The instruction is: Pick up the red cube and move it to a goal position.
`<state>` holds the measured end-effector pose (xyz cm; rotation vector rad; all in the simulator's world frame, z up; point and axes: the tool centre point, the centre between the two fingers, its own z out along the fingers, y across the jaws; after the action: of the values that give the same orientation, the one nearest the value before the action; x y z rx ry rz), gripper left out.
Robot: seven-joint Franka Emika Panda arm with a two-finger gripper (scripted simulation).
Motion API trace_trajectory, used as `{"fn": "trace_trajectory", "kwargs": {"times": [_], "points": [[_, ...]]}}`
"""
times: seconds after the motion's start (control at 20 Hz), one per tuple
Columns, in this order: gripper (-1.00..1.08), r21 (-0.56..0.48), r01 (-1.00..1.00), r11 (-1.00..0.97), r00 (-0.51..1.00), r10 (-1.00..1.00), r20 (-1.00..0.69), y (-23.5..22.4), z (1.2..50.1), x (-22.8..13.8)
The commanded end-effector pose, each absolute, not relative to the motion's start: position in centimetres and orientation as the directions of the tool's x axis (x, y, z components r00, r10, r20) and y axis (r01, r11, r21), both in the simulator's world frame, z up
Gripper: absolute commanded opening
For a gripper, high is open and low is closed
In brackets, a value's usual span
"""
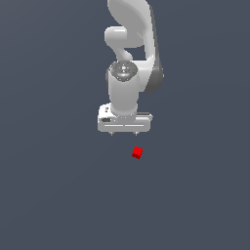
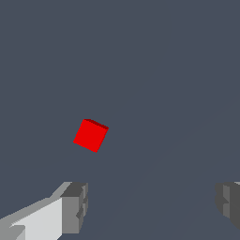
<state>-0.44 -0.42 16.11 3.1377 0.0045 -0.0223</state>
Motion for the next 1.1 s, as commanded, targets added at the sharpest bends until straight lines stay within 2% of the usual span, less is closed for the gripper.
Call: {"fn": "trace_trajectory", "kwargs": {"times": [0.0, 0.5, 1.05], "points": [[1.00, 0.004, 0.003, -1.000, 1.000, 0.003, -0.014, -0.4, 16.1, -0.4], [1.00, 0.004, -0.054, -0.999, 0.998, -0.054, -0.012, 0.5, 14.2, -0.4], [1.00, 0.003, -0.245, -0.970, 0.970, -0.245, -0.005, 3.6, 7.8, 0.1]]}}
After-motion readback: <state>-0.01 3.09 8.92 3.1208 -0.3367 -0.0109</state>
